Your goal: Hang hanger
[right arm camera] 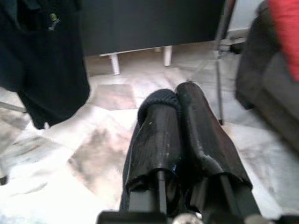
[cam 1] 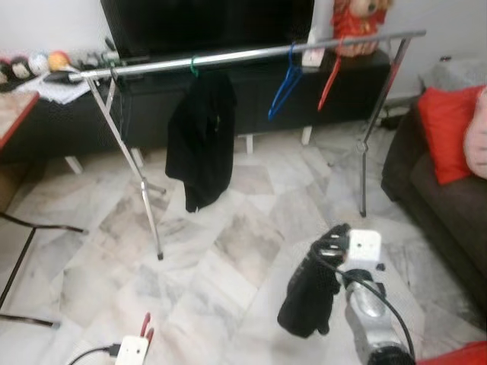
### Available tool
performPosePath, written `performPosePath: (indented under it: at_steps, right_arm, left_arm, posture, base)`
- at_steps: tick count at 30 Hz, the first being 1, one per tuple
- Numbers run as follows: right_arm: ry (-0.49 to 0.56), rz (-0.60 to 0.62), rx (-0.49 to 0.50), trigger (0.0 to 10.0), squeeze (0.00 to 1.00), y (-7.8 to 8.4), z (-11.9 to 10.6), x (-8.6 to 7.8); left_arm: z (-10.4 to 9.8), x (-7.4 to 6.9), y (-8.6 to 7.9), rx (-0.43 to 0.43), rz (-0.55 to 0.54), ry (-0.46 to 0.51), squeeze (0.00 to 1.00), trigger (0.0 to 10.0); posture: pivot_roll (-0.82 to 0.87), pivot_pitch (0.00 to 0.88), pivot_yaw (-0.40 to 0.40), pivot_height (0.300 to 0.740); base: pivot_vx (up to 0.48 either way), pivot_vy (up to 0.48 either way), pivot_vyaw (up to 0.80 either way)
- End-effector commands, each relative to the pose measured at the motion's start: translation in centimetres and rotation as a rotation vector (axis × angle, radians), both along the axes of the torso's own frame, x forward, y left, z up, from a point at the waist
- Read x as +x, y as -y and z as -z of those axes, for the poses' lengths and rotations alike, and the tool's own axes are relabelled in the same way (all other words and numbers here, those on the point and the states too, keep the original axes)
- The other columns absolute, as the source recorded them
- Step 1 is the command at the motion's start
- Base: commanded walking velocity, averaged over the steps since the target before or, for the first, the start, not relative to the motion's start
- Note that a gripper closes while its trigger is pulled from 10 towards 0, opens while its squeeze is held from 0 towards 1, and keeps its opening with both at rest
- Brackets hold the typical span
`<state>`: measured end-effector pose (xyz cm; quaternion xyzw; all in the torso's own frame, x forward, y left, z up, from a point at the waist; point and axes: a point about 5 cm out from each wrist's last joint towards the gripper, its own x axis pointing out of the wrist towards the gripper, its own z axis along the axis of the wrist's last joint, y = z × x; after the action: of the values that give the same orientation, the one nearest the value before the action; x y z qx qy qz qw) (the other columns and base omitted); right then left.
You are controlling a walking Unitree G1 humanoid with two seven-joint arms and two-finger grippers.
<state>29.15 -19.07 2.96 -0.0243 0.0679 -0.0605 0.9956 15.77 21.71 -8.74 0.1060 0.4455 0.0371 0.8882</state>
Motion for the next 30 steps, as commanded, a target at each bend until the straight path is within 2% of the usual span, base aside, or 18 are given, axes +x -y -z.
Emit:
performPosePath:
  at_steps: [1, 12, 26, 30]
  right_arm:
    - [0.067, -0.019, 0.018, 10.0, 0.0, -0.8, -1.5, 1.0]
    - [0.054, -0.046, 0.031, 10.0, 0.0, -1.2, -1.8, 1.3]
    - [-0.001, -0.087, 0.017, 10.0, 0.0, -1.4, -2.4, 1.9]
    - [-0.022, -0.122, 0.003, 10.0, 0.0, -1.8, -2.5, 2.2]
  left_arm:
    - [0.0, -0.2, -0.6, 0.015, -0.001, -0.006, 0.0, 10.0]
    - [0.0, -0.4, -0.6, 0.014, -0.007, -0.009, 0.0, 10.0]
    - [-0.1, 0.1, -0.5, 0.01, 0.01, -0.003, 0.0, 10.0]
    - [-0.4, 0.8, -0.4, 0.005, 0.016, 0.02, 0.0, 10.0]
  posture:
    - [-0.05, 0.0, 0.006, 0.74]
    - [-0.05, 0.0, 0.005, 0.74]
    - [-0.05, 0.0, 0.01, 0.74]
    - [-0.04, 0.0, 0.008, 0.74]
  base:
    - [-0.296, 0.0, 0.0]
    - [-0.298, 0.0, 0.0]
    - [0.0, 0.0, 0.0]
    - [0.0, 0.0, 0.0]
